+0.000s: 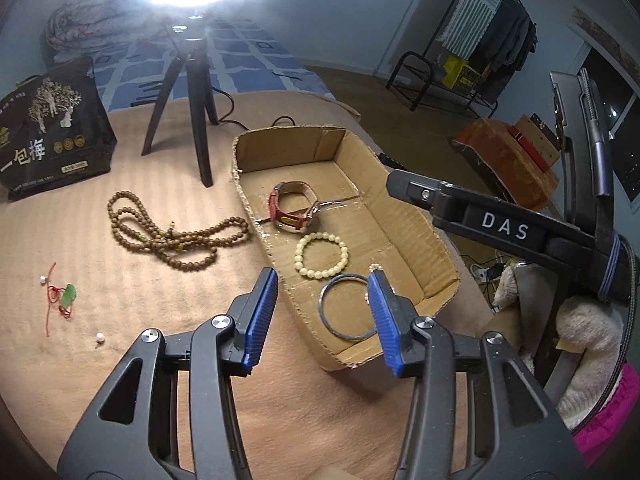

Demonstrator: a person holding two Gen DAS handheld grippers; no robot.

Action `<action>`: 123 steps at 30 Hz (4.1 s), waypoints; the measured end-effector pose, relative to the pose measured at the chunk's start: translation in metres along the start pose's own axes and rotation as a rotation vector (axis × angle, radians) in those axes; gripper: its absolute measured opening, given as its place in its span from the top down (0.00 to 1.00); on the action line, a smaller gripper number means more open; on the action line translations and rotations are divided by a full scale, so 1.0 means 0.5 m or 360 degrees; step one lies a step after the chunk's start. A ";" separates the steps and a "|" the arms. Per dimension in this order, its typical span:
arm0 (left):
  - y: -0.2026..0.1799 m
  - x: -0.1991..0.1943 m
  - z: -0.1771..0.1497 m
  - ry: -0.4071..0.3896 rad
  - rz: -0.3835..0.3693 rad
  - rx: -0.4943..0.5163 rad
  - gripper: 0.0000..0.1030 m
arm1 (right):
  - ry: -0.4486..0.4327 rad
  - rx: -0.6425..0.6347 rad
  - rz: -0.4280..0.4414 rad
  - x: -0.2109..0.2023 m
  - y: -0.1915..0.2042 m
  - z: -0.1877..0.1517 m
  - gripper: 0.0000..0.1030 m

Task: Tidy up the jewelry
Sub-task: 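Open both tools to release the bangle and bracelet into the box, then move both tools back toward the prayer beads and jade pendant on the blanket, then grasp the jade pendant with the left tool while the right tool grasps the prayer beads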

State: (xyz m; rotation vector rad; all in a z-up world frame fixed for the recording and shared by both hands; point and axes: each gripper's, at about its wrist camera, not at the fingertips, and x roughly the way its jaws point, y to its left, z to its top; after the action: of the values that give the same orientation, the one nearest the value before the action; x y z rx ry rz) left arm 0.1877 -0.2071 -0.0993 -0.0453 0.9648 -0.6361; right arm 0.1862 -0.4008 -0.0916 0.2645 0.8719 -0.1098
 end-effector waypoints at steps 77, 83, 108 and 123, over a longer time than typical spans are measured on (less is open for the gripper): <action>0.440 -0.005 -0.084 0.0150 0.0344 -0.0149 0.62 | 0.0521 -0.0661 0.0303 0.302 0.424 0.006 0.16; 0.439 0.004 -0.080 0.0153 0.0339 -0.0141 0.62 | 0.0547 -0.0664 0.0273 0.334 0.428 0.007 0.16; 0.468 0.058 -0.076 0.0181 0.0399 -0.0156 0.85 | 0.0694 -0.0740 0.0158 0.439 0.439 -0.017 0.15; 0.462 0.036 -0.083 0.0156 0.0404 -0.0173 0.86 | 0.0653 -0.0732 0.0213 0.392 0.449 -0.042 0.90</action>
State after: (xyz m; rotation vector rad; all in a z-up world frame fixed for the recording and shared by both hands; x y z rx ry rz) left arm 0.2745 -0.0174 -0.2086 0.0124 1.0788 -0.3545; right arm 0.3415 -0.1768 -0.2138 -0.0925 1.2542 0.2779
